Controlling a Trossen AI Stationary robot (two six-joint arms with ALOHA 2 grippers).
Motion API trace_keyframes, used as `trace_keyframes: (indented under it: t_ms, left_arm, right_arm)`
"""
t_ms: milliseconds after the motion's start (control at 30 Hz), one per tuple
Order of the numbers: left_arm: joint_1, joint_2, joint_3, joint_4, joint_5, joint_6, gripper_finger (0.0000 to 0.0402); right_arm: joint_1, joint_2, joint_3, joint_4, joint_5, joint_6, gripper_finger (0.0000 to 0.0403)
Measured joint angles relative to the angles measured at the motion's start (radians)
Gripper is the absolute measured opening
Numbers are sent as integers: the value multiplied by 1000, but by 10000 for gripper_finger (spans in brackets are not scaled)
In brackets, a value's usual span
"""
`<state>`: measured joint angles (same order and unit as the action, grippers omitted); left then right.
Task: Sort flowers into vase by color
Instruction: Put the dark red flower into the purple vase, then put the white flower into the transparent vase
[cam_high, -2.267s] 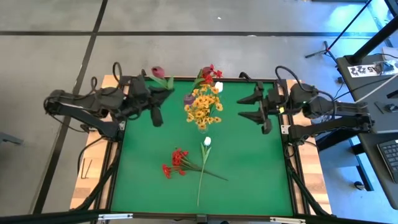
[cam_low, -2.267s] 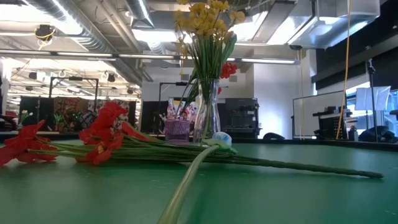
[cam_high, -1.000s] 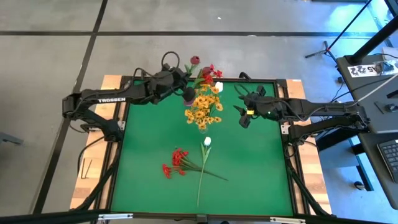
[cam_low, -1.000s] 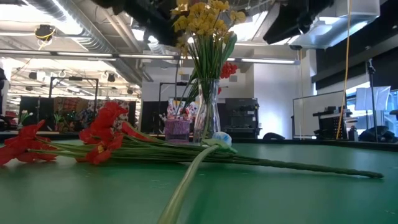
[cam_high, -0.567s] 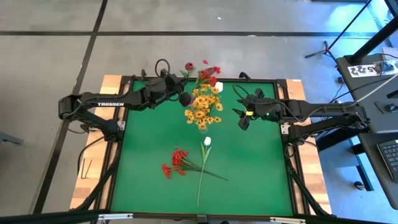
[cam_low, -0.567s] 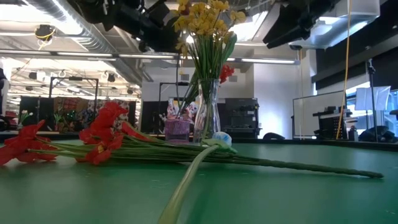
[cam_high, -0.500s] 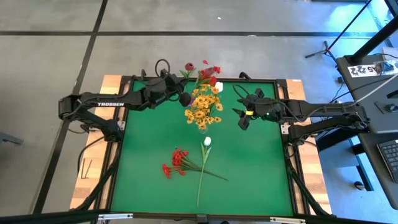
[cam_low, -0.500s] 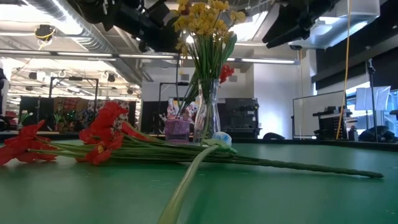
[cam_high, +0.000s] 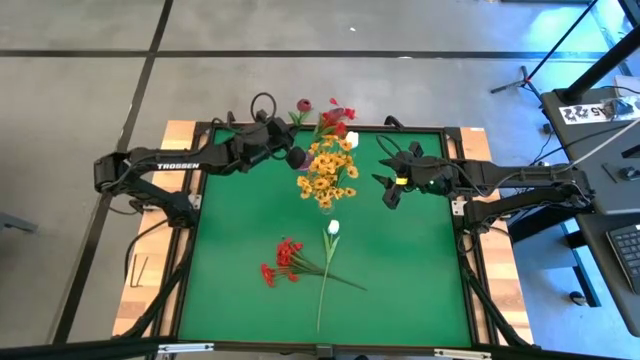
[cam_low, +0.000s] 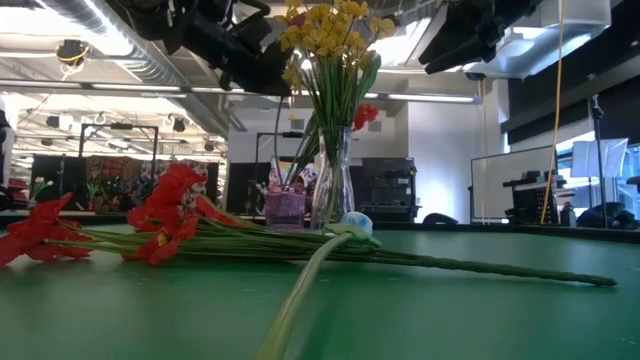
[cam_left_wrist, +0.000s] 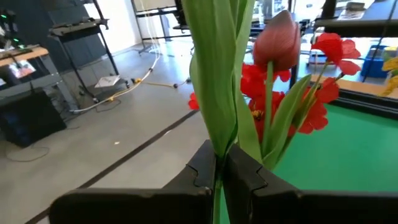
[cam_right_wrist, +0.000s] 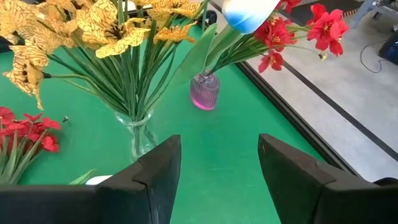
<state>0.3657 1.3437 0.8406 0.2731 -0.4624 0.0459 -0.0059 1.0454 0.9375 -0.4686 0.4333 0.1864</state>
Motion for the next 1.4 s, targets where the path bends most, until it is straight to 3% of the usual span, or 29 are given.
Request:
trace_keyframes:
  t_ms: [267, 733, 933, 1400]
  left_arm:
    - [15, 7, 0, 14, 91, -61, 9]
    - [16, 122, 0, 32, 77, -71, 19]
    - [16, 111, 0, -37, 38, -70, 66]
    - [-8, -36, 0, -248, -14, -81, 216]
  right_arm:
    - [0, 0, 0, 6, 0, 0, 214]
    - [0, 0, 0, 6, 0, -7, 214]
    - [0, 0, 0, 3, 0, -8, 214]
    - [0, 0, 0, 3, 0, -8, 214]
